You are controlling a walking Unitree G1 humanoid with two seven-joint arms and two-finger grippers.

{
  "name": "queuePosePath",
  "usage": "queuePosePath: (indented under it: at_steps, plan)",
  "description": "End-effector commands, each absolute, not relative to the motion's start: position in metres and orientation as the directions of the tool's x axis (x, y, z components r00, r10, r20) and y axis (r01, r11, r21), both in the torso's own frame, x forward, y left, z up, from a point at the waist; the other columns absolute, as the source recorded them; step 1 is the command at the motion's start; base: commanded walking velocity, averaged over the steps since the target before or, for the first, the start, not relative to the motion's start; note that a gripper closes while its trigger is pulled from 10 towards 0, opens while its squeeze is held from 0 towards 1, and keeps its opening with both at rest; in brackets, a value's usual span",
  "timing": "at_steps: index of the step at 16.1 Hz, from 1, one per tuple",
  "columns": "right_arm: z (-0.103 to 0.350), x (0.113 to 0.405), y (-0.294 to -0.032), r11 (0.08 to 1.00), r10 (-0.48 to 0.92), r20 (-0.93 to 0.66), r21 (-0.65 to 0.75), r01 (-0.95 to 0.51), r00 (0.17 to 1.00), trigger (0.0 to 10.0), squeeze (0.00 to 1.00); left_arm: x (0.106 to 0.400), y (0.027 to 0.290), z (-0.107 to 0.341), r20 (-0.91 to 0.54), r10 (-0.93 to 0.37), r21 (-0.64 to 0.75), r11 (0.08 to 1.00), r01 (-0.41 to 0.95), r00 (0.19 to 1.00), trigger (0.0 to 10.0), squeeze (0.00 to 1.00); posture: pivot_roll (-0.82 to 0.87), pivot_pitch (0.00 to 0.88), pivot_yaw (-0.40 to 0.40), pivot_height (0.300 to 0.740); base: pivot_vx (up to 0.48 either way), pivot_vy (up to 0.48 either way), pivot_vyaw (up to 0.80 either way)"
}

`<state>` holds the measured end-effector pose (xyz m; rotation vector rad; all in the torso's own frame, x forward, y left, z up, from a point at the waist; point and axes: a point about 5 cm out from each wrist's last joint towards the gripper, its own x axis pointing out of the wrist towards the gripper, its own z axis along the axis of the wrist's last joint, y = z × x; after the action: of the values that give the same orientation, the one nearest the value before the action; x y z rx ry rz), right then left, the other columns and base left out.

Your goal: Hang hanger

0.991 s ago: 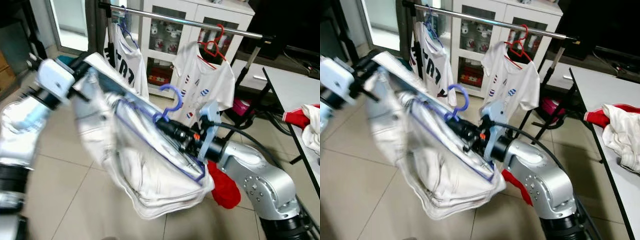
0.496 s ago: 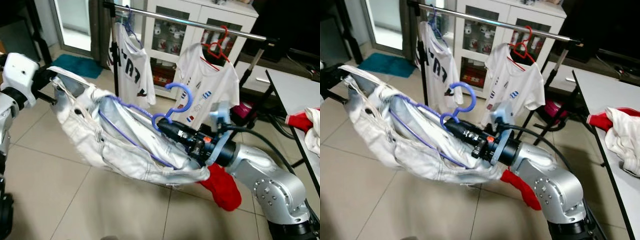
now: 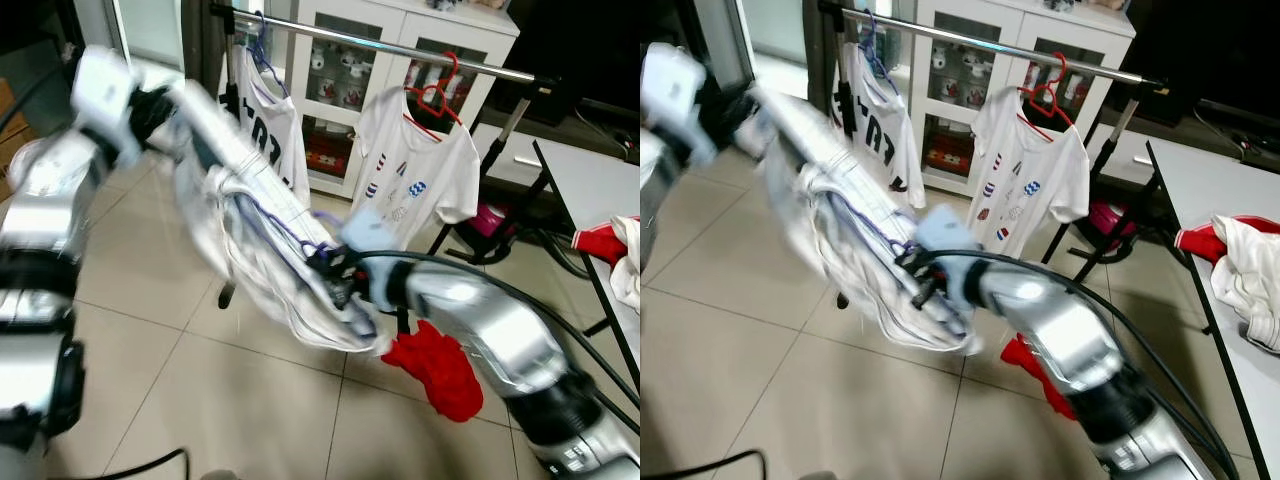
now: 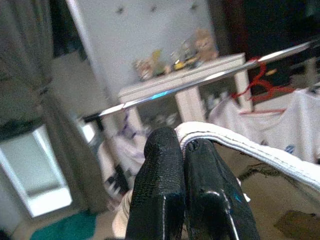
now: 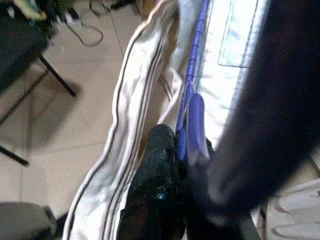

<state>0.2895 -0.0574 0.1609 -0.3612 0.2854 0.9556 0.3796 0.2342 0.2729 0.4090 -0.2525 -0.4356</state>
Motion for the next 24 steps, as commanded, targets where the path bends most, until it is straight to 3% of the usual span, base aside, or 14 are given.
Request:
queuePosePath:
  at_steps: [1, 2, 4, 7, 8, 9, 11, 14, 16, 18, 22, 24]
  plan:
    - [0.154, 0.295, -0.056, 0.522, 0.702, -0.446, -0.209, -0.827, 0.555, 0.0, 0.0, 0.383, 0.206, 0.277, 0.139, -0.539, 0.454, 0.78, 0.43, 0.831, 0.0, 0.0, -0.07, 0.0, -0.119, 0.74, 0.0, 0.0, 0.0]
    - [0.159, 0.309, -0.04, 0.562, 0.689, -0.425, -0.199, -0.803, 0.588, 0.0, 0.0, 0.381, 0.159, 0.263, 0.106, -0.646, 0.419, 0.718, 0.556, 0.755, 0.0, 0.0, -0.06, 0.0, -0.123, 0.74, 0.0, 0.0, 0.0]
    - [0.165, 0.318, -0.029, 0.611, 0.685, -0.386, -0.156, -0.776, 0.618, 0.0, 0.0, 0.375, 0.13, 0.247, 0.083, -0.694, 0.384, 0.684, 0.62, 0.715, 0.0, 0.0, -0.06, 0.0, -0.122, 0.74, 0.0, 0.0, 0.0]
    - [0.167, 0.323, -0.027, 0.689, 0.677, -0.323, -0.037, -0.724, 0.661, 0.0, 0.0, 0.368, 0.123, 0.219, 0.032, -0.677, 0.321, 0.704, 0.633, 0.736, 0.0, 0.0, -0.07, 0.0, -0.109, 0.74, 0.0, 0.0, 0.0]
    - [0.157, 0.32, -0.028, 0.665, 0.684, -0.37, -0.04, -0.746, 0.629, 0.0, 0.0, 0.366, 0.123, 0.221, 0.052, -0.671, 0.299, 0.717, 0.629, 0.74, 0.0, 0.0, -0.07, 0.0, -0.112, 0.74, 0.0, 0.0, 0.0]
    - [0.138, 0.311, -0.026, 0.6, 0.697, -0.464, -0.041, -0.799, 0.547, 0.0, 0.0, 0.363, 0.121, 0.227, 0.089, -0.666, 0.273, 0.731, 0.625, 0.741, 0.0, 0.0, -0.07, 0.0, -0.112, 0.74, 0.0, 0.0, 0.0]
    - [0.117, 0.302, -0.031, 0.576, 0.681, -0.519, -0.057, -0.816, 0.517, 0.0, 0.0, 0.365, 0.136, 0.235, 0.111, -0.585, 0.32, 0.786, 0.528, 0.803, 0.0, 0.0, -0.05, 0.0, -0.123, 0.74, 0.0, 0.0, 0.0]
    - [0.123, 0.305, -0.054, 0.61, 0.66, -0.514, -0.058, -0.791, 0.547, 0.0, 0.0, 0.364, 0.166, 0.226, 0.011, -0.521, 0.487, 0.748, 0.45, 0.853, 0.0, 0.0, -0.05, 0.0, -0.12, 0.74, 0.0, 0.0, 0.0]
    - [0.132, 0.312, -0.098, 0.672, 0.577, -0.526, -0.129, -0.729, 0.624, 0.0, 0.0, 0.355, 0.192, 0.214, -0.08, -0.475, 0.57, 0.699, 0.431, 0.876, 0.0, 0.0, -0.07, 0.0, -0.112, 0.74, 0.0, 0.0, 0.0]
    - [0.144, 0.314, -0.13, 0.715, 0.524, -0.49, -0.19, -0.673, 0.696, 0.0, 0.0, 0.348, 0.197, 0.207, -0.113, -0.503, 0.543, 0.691, 0.477, 0.857, 0.0, 0.0, -0.07, 0.0, -0.107, 0.74, 0.0, 0.0, 0.0]
    - [0.176, 0.292, -0.145, 0.579, 0.741, -0.323, -0.139, -0.804, 0.589, 0.0, 0.0, 0.345, 0.207, 0.189, -0.167, -0.473, 0.531, 0.696, 0.483, 0.865, 0.0, 0.0, -0.08, 0.0, -0.101, 0.74, 0.0, 0.0, 0.0]
    - [0.182, 0.274, -0.159, 0.499, 0.796, -0.33, -0.119, -0.858, 0.508, 0.0, 0.0, 0.345, 0.223, 0.186, -0.146, -0.39, 0.503, 0.762, 0.408, 0.909, 0.0, 0.0, -0.07, 0.0, -0.108, 0.74, 0.0, 0.0, 0.0]
